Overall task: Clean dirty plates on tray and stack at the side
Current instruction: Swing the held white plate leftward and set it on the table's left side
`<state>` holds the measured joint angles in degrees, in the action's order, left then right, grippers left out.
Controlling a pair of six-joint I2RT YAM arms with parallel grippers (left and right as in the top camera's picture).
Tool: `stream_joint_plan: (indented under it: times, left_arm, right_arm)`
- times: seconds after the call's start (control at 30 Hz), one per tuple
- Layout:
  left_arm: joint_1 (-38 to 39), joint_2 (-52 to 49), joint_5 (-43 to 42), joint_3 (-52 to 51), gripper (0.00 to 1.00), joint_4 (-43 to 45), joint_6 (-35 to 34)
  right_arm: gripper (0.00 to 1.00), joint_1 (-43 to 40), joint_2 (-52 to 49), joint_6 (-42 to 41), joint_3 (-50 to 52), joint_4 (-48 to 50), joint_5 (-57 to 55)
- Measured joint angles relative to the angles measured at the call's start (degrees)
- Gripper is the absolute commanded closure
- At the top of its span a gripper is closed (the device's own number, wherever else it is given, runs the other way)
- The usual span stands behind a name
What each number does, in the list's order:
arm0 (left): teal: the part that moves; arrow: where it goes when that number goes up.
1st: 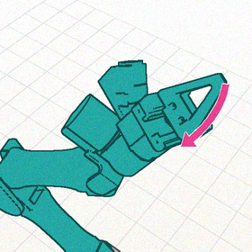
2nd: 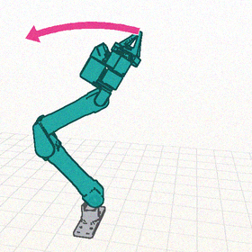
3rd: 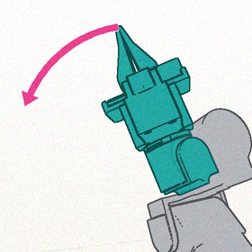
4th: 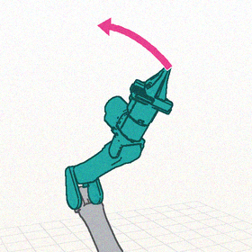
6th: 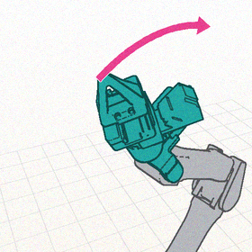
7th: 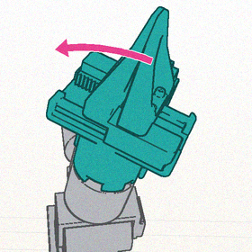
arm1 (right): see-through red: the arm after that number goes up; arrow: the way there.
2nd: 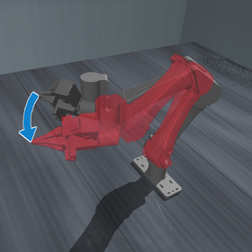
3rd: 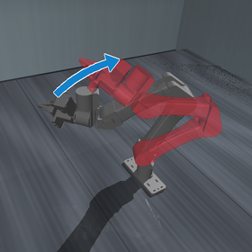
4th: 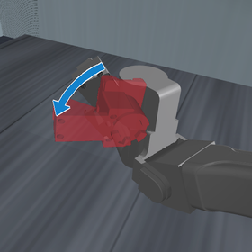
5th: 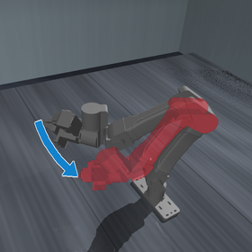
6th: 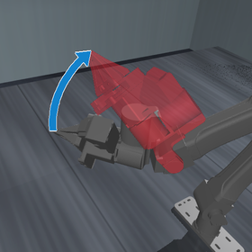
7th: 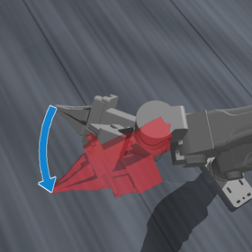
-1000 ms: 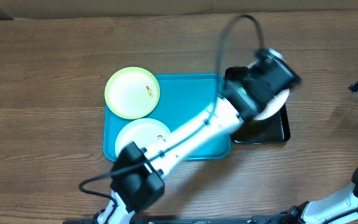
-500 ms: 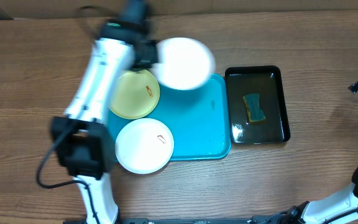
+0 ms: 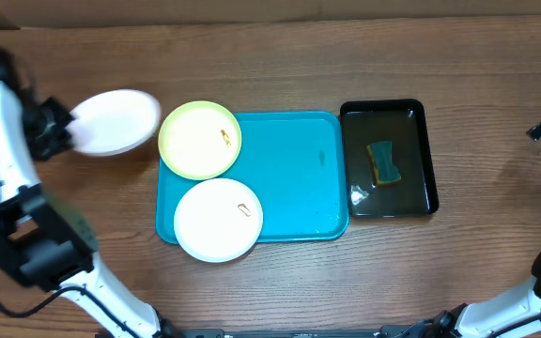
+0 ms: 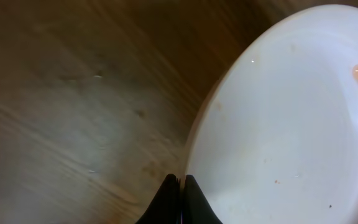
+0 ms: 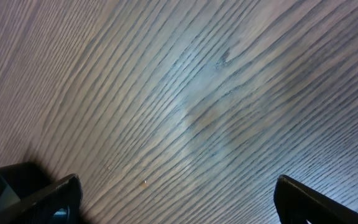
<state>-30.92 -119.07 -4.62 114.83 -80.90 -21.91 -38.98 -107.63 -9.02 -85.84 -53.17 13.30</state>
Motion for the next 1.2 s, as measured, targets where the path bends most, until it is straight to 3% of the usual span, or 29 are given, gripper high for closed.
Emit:
stream_joint_plan:
  times: [0.33, 0.83, 0.87, 0.97, 1.0, 1.2]
  left_arm:
    - [-6.8, 0.0, 3.9, -5.3, 0.96, 5.7, 0.0]
    - [-3.4, 0.0, 4.4, -21.6, 0.96, 18.8, 0.0]
    - [-3.2, 0.0, 4.5, -22.0, 0.89, 18.9, 0.0]
    - [-2.8, 0.0, 4.4, -22.5, 0.53, 18.9, 1.0]
    - [-2.8, 0.0, 4.2, -22.5, 0.46, 18.6, 1.2]
    - [-2.4, 0.0, -0.5, -18.7, 0.43, 10.7, 2.1]
  right_arm:
    - [0.0, 0.0, 0.0, 0.0, 0.0, 0.0, 0.0]
    - [0.0, 0.0, 0.0, 0.0, 0.0, 0.0, 0.0]
    - [0.0, 0.0, 0.0, 0.0, 0.0, 0.0, 0.0]
    - [0.0, 0.0, 0.0, 0.0, 0.0, 0.0, 0.0]
    - [0.0, 0.0, 0.0, 0.0, 0.0, 0.0, 0.0]
    - [0.0, 0.0, 0.0, 0.0, 0.0, 0.0, 0.0]
